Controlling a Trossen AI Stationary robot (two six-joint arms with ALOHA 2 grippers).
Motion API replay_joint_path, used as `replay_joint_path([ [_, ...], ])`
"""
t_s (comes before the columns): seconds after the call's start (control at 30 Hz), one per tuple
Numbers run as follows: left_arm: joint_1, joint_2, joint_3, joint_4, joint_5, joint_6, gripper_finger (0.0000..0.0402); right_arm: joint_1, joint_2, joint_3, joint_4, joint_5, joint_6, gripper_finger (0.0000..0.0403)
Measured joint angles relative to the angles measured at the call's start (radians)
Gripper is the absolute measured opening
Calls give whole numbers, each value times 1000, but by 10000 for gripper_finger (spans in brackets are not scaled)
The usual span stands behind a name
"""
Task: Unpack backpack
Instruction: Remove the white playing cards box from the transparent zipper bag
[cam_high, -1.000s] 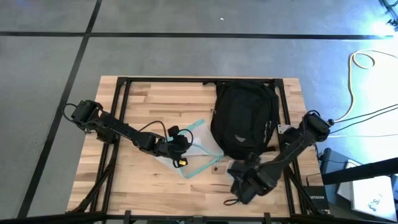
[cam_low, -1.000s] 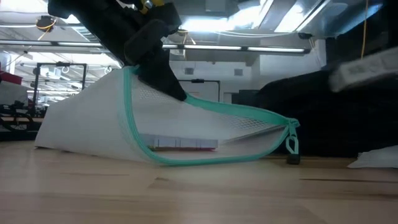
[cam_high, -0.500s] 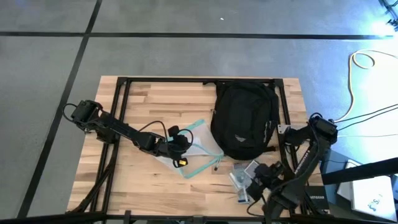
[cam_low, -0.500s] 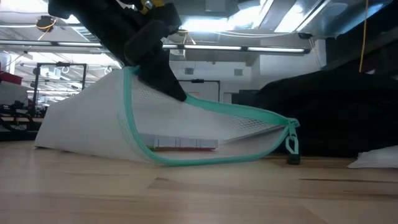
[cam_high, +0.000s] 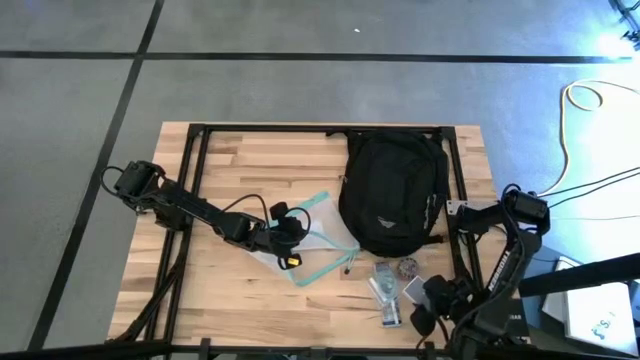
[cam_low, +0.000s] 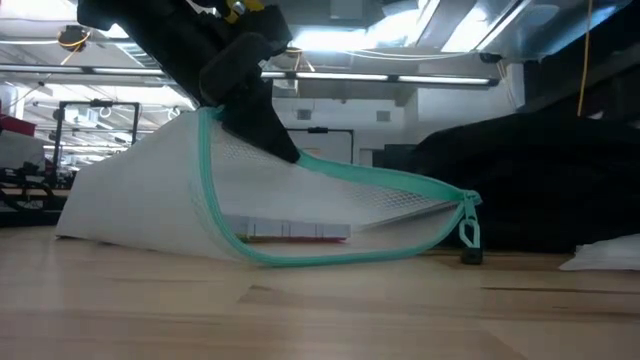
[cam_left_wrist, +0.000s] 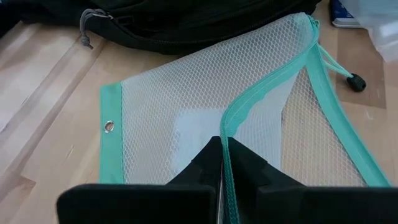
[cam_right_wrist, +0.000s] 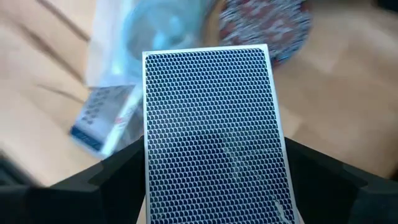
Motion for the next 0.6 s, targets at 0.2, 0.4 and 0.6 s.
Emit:
replay_joint_path([
  [0.2, 0, 0, 0, 0, 0, 0, 0, 9, 0, -45, 66, -16, -9, 308],
  [0.4, 0, 0, 0, 1, 0, 0, 0, 7, 0, -115, 182, -44, -18, 308],
  [0.6, 0, 0, 0, 1, 0, 0, 0, 7, 0, -140, 191, -70, -45, 308],
])
